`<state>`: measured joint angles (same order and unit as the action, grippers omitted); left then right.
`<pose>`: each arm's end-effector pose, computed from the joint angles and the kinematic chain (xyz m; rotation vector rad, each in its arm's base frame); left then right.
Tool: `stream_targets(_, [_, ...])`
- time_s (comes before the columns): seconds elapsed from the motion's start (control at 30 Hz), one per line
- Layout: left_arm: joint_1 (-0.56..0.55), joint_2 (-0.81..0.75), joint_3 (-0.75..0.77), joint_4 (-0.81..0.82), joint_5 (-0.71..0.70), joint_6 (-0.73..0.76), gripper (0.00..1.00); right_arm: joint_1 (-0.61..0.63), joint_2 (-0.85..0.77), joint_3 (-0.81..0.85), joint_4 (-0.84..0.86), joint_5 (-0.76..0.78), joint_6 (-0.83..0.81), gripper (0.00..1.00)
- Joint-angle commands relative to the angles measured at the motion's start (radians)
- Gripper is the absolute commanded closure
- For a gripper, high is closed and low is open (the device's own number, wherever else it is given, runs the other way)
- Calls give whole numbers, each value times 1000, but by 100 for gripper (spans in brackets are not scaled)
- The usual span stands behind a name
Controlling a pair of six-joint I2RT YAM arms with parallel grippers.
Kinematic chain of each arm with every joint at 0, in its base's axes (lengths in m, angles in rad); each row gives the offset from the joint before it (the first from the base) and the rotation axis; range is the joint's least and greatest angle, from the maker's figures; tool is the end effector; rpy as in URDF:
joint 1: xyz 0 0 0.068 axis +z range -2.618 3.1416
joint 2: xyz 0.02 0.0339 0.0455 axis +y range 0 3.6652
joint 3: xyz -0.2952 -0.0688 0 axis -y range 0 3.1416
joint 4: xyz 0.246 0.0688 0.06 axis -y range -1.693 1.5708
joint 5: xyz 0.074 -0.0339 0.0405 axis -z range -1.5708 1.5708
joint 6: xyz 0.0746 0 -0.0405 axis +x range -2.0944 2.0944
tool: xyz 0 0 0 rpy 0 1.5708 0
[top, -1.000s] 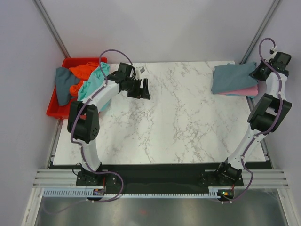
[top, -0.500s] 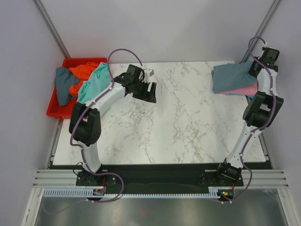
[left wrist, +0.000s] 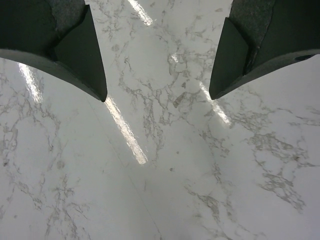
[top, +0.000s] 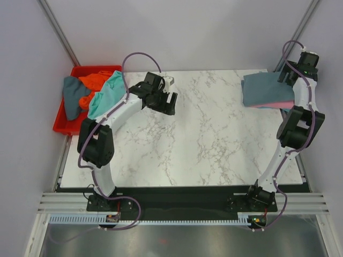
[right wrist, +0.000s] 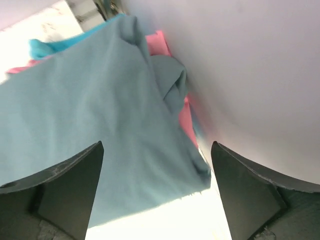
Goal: Fold and stack the t-shirts
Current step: Neatly place the folded tshirt to the corner
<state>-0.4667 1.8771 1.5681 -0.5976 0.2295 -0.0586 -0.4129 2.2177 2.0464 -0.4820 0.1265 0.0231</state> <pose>0.3960 -0.2185 0.2618 0.6068 2.4398 -0.5046 0.5166 -0.2366 0.2763 0.5529 2.1720 -0.3535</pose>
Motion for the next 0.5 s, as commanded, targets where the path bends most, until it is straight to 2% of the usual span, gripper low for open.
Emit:
stream_targets(0.0, [2, -104, 81, 24, -133, 87, 9, 46, -211, -40, 34, 30, 9, 4])
stream_targets(0.13, [3, -144, 156, 45, -296, 147, 9, 91, -372, -181, 72, 15, 6, 2])
stream_targets(0.33, [20, -228, 231, 58, -303, 166, 8, 140, -573, -316, 82, -341, 70, 2])
stream_targets(0.47, [31, -289, 241, 39, -257, 100, 8, 138, -676, -445, 107, -560, 198, 2])
